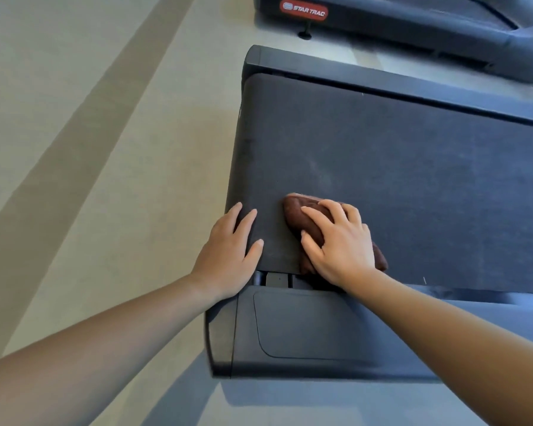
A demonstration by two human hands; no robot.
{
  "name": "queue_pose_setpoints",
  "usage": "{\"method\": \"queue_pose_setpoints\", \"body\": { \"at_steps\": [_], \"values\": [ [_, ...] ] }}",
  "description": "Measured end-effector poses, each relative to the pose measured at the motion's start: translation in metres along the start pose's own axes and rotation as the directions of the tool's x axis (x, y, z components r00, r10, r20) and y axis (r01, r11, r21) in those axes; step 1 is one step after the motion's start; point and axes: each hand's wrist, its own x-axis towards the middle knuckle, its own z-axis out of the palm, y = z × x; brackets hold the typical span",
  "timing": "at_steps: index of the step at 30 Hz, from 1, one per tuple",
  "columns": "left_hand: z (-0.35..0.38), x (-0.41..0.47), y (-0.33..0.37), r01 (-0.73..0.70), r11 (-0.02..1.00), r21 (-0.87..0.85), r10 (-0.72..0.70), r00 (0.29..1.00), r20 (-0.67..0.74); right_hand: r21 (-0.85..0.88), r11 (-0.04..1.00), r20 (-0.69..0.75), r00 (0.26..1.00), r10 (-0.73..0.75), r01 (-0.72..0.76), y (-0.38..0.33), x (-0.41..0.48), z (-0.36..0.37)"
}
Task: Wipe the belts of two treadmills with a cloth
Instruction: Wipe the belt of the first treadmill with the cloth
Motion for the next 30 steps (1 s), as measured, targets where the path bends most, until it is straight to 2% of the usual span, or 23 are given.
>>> {"method": "queue_pose_setpoints", "body": {
  "at_steps": [6,11,14,19,25,30],
  "values": [
    [0.004,0.003,-0.002,0.013,1.0,0.013,-0.012,1.0,-0.021,0.028,0.999,-0.045,0.998,0.043,-0.042,0.015,0.057,0.017],
    [0.004,0.001,0.002,0.025,0.997,0.074,-0.024,0.999,-0.021,0.03,0.988,0.009,0.988,0.154,-0.155,0.023,0.117,0.024],
    [0.003,0.001,0.002,0.022,0.995,0.099,-0.021,1.0,-0.013,0.021,0.985,0.029,0.985,0.17,-0.171,0.022,0.116,0.022],
    [-0.003,0.001,0.004,0.03,0.996,0.082,-0.031,0.999,0.022,0.027,0.998,0.057,0.997,0.053,-0.054,0.008,0.06,0.008],
    [-0.033,-0.01,-0.021,0.011,0.988,0.152,-0.013,1.0,0.016,0.088,0.966,0.118,0.96,-0.252,0.243,-0.044,-0.001,-0.001],
    [-0.045,-0.031,-0.055,0.117,0.976,0.182,-0.129,0.99,0.054,0.078,0.983,0.12,0.977,-0.176,0.168,-0.07,0.007,0.007]
  ]
}}
